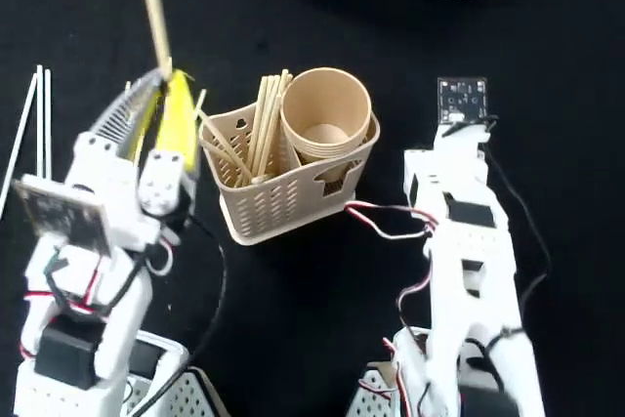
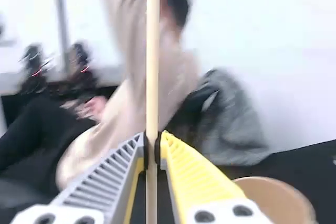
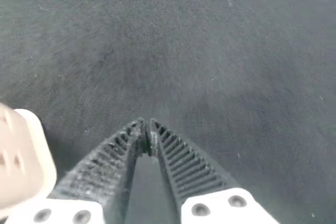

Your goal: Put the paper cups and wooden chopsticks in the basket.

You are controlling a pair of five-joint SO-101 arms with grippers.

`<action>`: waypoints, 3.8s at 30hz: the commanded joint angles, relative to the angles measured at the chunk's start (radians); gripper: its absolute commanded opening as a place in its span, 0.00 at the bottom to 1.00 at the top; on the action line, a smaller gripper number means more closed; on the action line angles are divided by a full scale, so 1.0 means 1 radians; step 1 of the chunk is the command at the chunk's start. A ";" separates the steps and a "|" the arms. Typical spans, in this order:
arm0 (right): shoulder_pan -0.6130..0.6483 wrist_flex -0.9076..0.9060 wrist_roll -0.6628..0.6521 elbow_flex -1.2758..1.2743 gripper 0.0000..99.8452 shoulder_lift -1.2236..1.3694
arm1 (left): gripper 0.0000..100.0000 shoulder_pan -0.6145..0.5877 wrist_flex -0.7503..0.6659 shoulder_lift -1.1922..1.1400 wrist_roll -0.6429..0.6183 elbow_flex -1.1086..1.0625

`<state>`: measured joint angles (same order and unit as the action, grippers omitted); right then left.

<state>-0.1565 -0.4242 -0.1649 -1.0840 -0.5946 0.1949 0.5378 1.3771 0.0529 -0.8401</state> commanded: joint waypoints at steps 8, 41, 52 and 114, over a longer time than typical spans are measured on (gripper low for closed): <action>-0.009 -0.187 -0.052 -0.257 0.01 -0.639 | 0.03 0.094 -0.051 0.031 -0.012 -0.035; 0.012 -0.413 -0.166 -0.601 0.02 -1.279 | 0.19 0.117 -0.011 -0.155 -0.221 -0.093; 0.012 -0.419 -0.169 -0.601 0.02 -1.279 | 0.19 -0.430 0.382 -0.046 -0.195 0.193; 0.012 -0.420 -0.170 -0.601 0.02 -1.277 | 0.03 -0.880 1.224 -2.791 0.479 2.511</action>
<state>-0.1550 -0.8539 -0.3276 -1.6886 -1.8021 -0.6951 1.6671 -1.3924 0.5102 1.5658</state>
